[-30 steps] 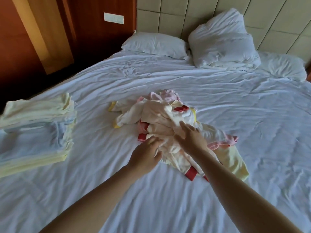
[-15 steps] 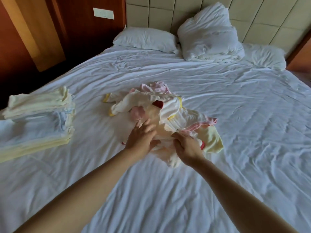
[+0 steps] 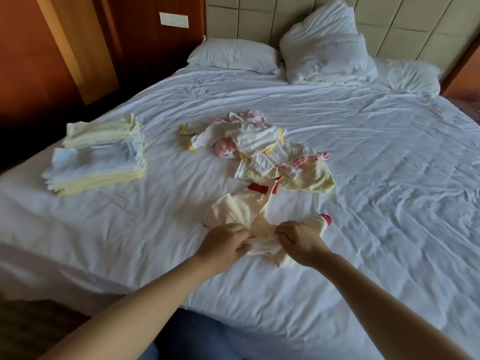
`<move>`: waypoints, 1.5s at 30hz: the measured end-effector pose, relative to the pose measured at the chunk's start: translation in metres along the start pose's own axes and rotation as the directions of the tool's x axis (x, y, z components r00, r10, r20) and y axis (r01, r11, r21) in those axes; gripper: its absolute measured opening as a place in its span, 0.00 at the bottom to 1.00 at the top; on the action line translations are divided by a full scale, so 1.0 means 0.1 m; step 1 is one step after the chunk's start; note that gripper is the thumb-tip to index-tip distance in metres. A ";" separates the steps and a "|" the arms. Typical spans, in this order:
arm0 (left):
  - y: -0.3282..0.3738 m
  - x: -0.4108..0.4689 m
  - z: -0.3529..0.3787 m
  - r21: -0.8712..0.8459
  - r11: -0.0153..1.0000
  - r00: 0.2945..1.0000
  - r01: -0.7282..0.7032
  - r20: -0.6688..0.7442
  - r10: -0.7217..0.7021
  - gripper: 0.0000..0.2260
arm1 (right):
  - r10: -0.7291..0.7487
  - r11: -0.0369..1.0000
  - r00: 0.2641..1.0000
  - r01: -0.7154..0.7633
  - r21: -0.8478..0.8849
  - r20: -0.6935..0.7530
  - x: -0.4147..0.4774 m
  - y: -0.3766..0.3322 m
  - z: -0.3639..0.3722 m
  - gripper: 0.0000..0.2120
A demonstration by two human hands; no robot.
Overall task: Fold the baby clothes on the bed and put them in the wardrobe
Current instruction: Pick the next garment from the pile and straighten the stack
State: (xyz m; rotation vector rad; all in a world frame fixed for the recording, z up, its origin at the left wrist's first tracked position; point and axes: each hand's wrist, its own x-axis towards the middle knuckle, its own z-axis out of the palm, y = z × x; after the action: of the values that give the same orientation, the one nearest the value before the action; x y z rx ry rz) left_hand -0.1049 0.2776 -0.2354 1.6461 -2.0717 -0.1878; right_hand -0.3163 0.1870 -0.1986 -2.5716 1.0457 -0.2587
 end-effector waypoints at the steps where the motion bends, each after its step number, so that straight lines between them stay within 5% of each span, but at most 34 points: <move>1: -0.02 -0.06 -0.02 -0.026 1.000 0.999 0.017 -0.026 -0.018 0.09 | 0.013 0.999 1.000 -0.012 -0.034 0.015 -0.01 -0.02 -0.01 0.18; 8: -0.44 -0.27 -0.29 -0.049 0.958 0.948 0.283 -0.135 -0.288 0.12 | 0.006 0.997 0.999 -0.009 -0.073 -0.034 0.33 -0.44 -0.05 0.07; 15: -0.79 -0.31 -0.25 -0.059 0.846 0.848 0.529 0.018 -0.529 0.23 | -0.131 0.984 0.989 0.138 -0.110 0.071 1.03 -1.07 0.30 0.15; 19: -0.93 -0.24 -0.20 -0.065 0.863 0.864 0.501 -0.012 -0.503 0.19 | -0.019 0.979 0.988 0.050 -0.199 0.153 1.30 -1.08 0.54 0.22; 25: -1.04 -0.13 -0.11 -0.121 0.887 0.888 0.445 -0.072 -0.455 0.13 | 0.160 0.987 0.975 -0.156 -0.035 0.153 1.32 -0.83 0.65 0.10; 30: -1.00 -0.04 -0.09 -0.127 0.896 0.892 0.426 -0.104 -0.439 0.15 | 0.120 0.992 0.983 -0.124 0.017 0.138 1.28 -0.77 0.65 0.06; 34: -0.89 0.02 -0.19 -0.459 0.746 0.861 0.482 0.090 -0.501 0.13 | 0.087 0.988 0.988 -0.102 0.117 0.125 1.14 -0.75 0.58 0.04; 39: -0.61 0.16 -0.47 -0.793 0.449 0.869 0.412 0.193 -0.456 0.19 | 0.105 0.913 0.992 -0.067 0.402 -0.072 0.93 -0.74 0.25 0.18; 45: -0.17 0.42 -1.04 -0.785 0.542 0.939 0.302 0.145 -0.313 0.22 | 0.113 0.774 0.971 0.047 0.631 -0.211 0.80 -0.79 -0.34 0.16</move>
State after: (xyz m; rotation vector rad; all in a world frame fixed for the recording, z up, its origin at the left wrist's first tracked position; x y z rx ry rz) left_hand -0.0500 0.2531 -0.1393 1.3548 -1.2916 -1.0684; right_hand -0.2197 0.1748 -0.1340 -1.9286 0.8782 -0.7857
